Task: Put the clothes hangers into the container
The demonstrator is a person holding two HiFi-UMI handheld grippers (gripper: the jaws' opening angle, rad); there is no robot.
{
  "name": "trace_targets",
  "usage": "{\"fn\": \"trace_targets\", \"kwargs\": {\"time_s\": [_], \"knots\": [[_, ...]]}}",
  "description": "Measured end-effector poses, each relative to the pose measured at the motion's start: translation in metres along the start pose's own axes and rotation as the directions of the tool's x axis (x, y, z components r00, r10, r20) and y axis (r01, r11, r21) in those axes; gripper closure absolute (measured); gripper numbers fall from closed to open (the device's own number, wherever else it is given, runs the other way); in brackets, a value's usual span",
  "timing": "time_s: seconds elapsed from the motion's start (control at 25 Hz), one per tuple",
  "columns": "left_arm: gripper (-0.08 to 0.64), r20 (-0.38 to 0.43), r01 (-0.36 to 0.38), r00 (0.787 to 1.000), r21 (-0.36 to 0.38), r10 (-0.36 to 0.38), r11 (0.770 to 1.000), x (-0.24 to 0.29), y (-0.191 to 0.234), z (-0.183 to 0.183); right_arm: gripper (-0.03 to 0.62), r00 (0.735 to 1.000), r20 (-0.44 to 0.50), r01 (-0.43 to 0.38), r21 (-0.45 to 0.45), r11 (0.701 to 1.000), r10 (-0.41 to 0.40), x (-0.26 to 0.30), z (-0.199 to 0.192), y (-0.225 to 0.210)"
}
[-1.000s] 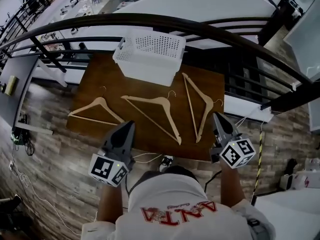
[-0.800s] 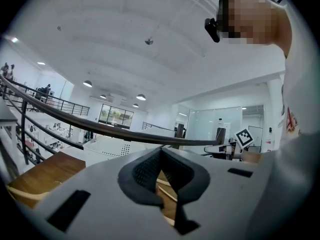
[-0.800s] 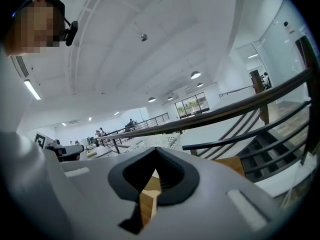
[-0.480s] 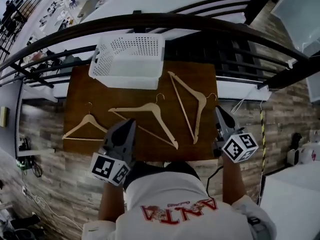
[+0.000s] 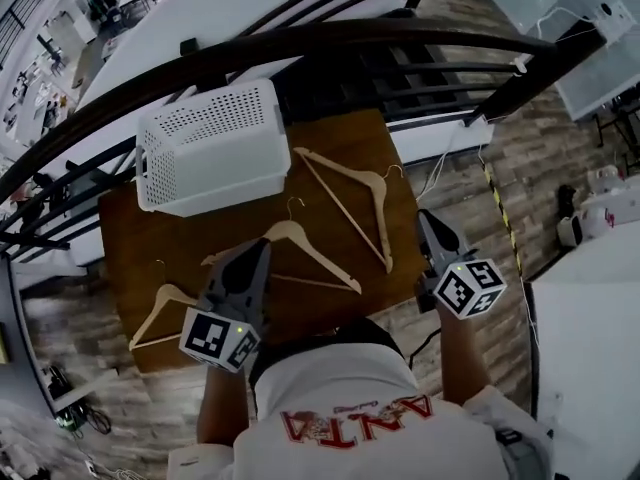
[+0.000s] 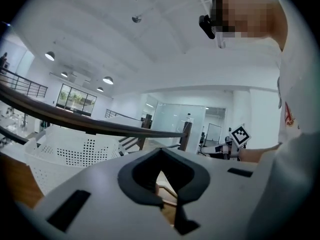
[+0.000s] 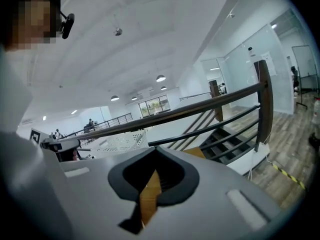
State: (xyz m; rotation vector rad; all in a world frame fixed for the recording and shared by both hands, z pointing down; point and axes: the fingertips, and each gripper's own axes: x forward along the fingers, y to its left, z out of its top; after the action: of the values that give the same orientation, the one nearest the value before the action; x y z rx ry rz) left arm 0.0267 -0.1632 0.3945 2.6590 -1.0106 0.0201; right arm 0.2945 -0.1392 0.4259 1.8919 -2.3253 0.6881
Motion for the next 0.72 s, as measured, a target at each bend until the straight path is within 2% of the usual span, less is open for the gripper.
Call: {"fn": "trace_targets", "kwargs": {"time_s": [0.2,0.36,0.56,0.64,0.72], "knots": [[0.554,-0.014,0.050,0.999,-0.019,-0.051,0.999,0.004,-0.003,-0.010,0.592,0.988,-0.132,0.075,-0.061,0.995,-0.083,0.018,-0.033,-0.003],[0.554,-0.031,0.031,0.999,-0.051,-0.032,0.998,0.005,-0.007,-0.019,0.589,0.968,-0.210,0.119,-0.104,0.987,-0.139,0.039,-0.050,-0.030],[0.554,-0.072,-0.022,0.997,-0.060,0.018,0.998,0.014,-0.006,-0.033,0.480,0.945,-0.282,0.121,-0.173,0.977,-0.167,0.073,-0.076,-0.063],[0.554,-0.090,-0.048,0.995,-0.063,0.043,0.997,0.019,-0.006,-0.038,0.425,0.928,-0.332,0.116,-0.175,0.978,-0.169,0.086,-0.093,-0.077],[0.554,-0.110,-0.068,0.992,-0.058,0.062,0.996,0.025,-0.008,-0.044,0.401,0.909,-0.382,0.112,-0.166,0.980,-0.169,0.099,-0.111,-0.090]]}}
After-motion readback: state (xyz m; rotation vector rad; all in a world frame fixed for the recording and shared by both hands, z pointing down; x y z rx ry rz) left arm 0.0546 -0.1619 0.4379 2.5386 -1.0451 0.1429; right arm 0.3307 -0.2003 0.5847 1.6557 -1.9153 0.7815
